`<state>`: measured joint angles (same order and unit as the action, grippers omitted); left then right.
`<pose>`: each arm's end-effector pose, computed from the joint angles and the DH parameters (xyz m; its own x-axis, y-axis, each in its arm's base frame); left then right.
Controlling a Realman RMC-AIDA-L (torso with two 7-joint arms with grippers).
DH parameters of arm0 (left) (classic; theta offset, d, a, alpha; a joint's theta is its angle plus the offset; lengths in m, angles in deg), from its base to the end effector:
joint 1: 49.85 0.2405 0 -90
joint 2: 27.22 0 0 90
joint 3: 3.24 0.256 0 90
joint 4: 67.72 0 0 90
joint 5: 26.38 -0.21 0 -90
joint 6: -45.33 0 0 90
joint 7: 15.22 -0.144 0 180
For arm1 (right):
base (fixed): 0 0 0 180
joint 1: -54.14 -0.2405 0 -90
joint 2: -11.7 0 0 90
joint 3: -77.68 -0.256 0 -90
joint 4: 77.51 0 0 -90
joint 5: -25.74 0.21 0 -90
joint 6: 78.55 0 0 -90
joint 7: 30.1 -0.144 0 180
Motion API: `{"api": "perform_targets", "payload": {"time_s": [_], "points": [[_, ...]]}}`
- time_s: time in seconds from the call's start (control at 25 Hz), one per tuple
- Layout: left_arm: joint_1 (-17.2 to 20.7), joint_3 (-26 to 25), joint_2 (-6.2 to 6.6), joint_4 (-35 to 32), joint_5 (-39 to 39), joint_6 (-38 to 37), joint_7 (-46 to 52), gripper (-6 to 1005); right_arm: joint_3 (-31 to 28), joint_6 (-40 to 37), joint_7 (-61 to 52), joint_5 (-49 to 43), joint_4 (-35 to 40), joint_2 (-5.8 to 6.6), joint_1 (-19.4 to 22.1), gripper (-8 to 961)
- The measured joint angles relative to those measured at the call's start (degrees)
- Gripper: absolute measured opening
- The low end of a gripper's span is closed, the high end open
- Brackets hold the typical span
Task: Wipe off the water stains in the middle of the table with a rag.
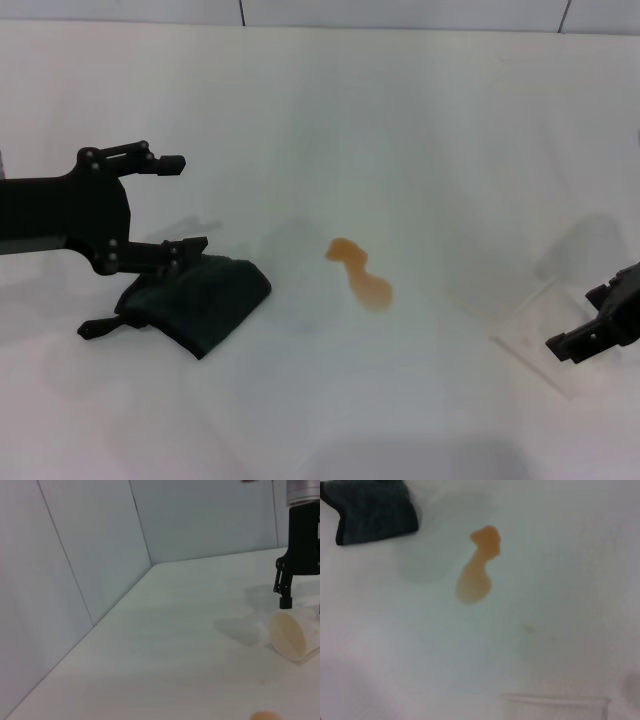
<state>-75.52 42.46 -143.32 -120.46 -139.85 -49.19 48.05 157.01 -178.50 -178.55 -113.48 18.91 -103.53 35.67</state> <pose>-0.2601 0.3251 0.0478 0.9510 -0.0893 0.2961 0.0145 -0.9434 -0.3313 0.2049 0.2896 0.0452 0.6925 -0.7023 0.1648 -0.6132 -0.6934 -0.3784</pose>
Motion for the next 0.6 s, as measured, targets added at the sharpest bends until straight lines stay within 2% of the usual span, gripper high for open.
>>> {"api": "perform_targets", "payload": {"time_s": [0.6], "points": [[-0.1,-0.1,0.00,0.1,0.0,0.4,-0.5,870,2.0,3.0,-0.2,-0.8,-3.2,0.00,0.0,823]]}}
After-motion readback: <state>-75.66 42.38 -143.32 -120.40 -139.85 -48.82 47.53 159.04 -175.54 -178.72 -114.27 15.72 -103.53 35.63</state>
